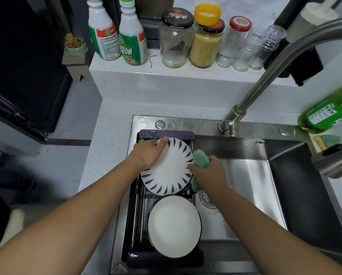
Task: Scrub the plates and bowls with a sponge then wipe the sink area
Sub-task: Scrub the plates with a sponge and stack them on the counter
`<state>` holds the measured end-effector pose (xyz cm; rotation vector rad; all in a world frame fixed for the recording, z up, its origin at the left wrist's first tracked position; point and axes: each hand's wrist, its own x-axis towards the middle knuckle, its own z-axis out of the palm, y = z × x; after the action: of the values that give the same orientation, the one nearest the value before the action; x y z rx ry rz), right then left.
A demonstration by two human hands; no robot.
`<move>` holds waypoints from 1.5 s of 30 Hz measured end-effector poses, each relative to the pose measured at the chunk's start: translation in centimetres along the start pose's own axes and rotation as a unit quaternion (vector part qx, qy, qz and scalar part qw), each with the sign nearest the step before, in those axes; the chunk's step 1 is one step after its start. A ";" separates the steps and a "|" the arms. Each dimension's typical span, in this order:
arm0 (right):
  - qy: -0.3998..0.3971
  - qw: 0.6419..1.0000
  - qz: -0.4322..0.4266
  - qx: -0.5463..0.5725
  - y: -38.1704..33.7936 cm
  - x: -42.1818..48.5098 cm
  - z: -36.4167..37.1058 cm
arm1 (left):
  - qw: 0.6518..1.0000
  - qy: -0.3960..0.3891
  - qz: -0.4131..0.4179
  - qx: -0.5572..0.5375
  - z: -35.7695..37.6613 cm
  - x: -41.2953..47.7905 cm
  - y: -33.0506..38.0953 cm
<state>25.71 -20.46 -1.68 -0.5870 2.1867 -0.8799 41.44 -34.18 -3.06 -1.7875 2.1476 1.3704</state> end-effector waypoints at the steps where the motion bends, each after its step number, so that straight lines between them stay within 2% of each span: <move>1: 0.003 1.000 -0.007 -0.014 -0.1 0.1 0.1 | 1.000 -0.001 0.006 0.004 0.0 0.1 -0.1; 10: 0.006 0.998 -0.032 -0.047 -0.4 0.1 0.0 | 0.999 -0.011 0.033 -0.016 0.0 0.5 -0.3; 17: 0.001 0.997 -0.053 -0.060 -0.7 -0.1 -0.1 | 0.999 0.014 0.044 -0.009 0.4 1.0 -0.8; 26: 0.003 0.995 -0.068 -0.074 -1.1 0.0 -0.2 | 1.000 0.002 0.028 -0.006 0.1 1.3 -0.7; 32: -0.008 0.994 -0.084 -0.073 -1.2 -0.1 -0.4 | 0.999 0.027 0.030 -0.032 0.0 1.2 -0.5; 45: -0.006 0.987 -0.110 -0.116 -3.3 0.0 -0.6 | 0.999 0.002 0.020 -0.043 -1.4 0.7 0.7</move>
<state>25.69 -22.42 1.02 -0.9613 2.2590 -0.7323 41.36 -35.63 -2.15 -1.7875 2.1697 1.4903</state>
